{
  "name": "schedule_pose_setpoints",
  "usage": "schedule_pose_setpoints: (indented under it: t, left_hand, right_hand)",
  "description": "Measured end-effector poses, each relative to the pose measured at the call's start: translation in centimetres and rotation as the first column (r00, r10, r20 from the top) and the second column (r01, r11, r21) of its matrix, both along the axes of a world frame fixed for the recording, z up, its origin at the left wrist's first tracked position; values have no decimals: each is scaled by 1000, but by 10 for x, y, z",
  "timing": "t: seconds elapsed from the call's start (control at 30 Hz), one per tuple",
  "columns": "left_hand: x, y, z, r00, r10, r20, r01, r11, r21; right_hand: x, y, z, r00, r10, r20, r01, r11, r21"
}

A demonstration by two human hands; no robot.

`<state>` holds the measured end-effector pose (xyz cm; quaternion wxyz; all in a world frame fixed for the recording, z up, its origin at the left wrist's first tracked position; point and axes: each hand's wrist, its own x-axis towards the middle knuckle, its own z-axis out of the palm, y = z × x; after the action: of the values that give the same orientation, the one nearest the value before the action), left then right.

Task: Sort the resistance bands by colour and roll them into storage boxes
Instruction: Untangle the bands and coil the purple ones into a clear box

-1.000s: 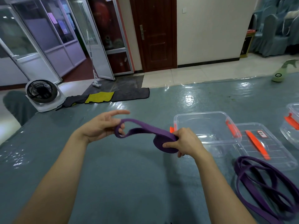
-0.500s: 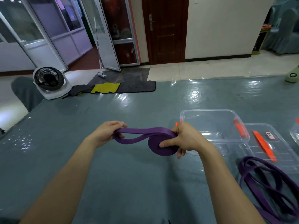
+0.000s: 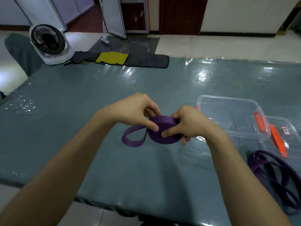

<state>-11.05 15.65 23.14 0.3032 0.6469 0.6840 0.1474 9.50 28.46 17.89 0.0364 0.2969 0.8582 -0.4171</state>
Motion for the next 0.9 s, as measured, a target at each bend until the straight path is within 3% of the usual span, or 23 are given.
schedule_pose_setpoints:
  t: [0.2, 0.5, 0.77, 0.9]
  left_hand:
    - [-18, 3, 33, 999, -23, -49, 25, 999, 45]
    - [-41, -6, 41, 993, 54, 107, -64, 994, 87]
    - [-63, -8, 44, 968, -7, -250, 32, 995, 94]
    - [-73, -7, 43, 957, -30, -287, 59, 994, 92]
  right_hand:
    - [-10, -8, 24, 993, -23, -117, 24, 1000, 4]
    - [-24, -10, 43, 963, -91, -253, 97, 995, 13]
    - [-41, -18, 14, 968, -63, -244, 82, 994, 70]
    - [-47, -23, 2, 935, -96, -342, 122, 991, 54]
